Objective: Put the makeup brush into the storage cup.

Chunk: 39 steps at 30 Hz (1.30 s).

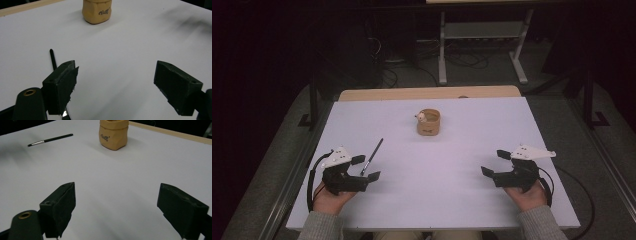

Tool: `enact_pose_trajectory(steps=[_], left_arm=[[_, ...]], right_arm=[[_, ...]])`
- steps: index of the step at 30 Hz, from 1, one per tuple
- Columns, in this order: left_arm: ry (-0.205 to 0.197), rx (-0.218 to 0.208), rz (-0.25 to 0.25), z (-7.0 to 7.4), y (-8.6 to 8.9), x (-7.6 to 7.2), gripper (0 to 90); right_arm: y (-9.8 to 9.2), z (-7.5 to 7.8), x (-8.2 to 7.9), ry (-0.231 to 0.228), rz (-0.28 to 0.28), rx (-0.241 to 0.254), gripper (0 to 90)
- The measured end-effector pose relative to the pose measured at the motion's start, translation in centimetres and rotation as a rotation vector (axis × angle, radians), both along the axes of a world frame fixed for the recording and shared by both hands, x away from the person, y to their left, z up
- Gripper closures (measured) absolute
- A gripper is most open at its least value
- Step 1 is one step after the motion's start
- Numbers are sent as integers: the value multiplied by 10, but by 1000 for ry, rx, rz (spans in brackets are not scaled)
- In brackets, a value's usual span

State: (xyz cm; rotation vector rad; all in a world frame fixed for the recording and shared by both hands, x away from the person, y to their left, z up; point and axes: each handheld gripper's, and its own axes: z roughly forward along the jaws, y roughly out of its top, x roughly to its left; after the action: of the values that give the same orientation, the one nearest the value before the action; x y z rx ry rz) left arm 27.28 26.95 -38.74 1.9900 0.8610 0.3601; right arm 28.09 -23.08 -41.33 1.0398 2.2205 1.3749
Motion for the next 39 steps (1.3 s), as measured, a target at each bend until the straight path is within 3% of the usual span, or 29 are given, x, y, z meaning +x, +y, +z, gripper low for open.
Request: enact_pose_trajectory(steps=[10, 13, 18, 28, 30, 39], left_arm=[[33, 16, 26, 4, 6, 7, 201], [54, 41, 32, 6, 9, 11, 203], [57, 69, 40, 13, 11, 19, 219], [80, 103, 52, 25, 10, 40, 259], [94, 132, 58, 28, 9, 48, 263], [121, 186, 65, 31, 3, 65, 323]], right_arm=[[0, 0, 0, 0, 0, -2, 141], [0, 0, -1, 3, 0, -1, 141], [-1, 1, -1, -2, 1, 1, 141], [-2, 1, -1, -1, -2, 7, 141], [-2, 1, -1, -1, -2, 7, 141], [-1, 0, 0, 8, 4, 10, 141]])
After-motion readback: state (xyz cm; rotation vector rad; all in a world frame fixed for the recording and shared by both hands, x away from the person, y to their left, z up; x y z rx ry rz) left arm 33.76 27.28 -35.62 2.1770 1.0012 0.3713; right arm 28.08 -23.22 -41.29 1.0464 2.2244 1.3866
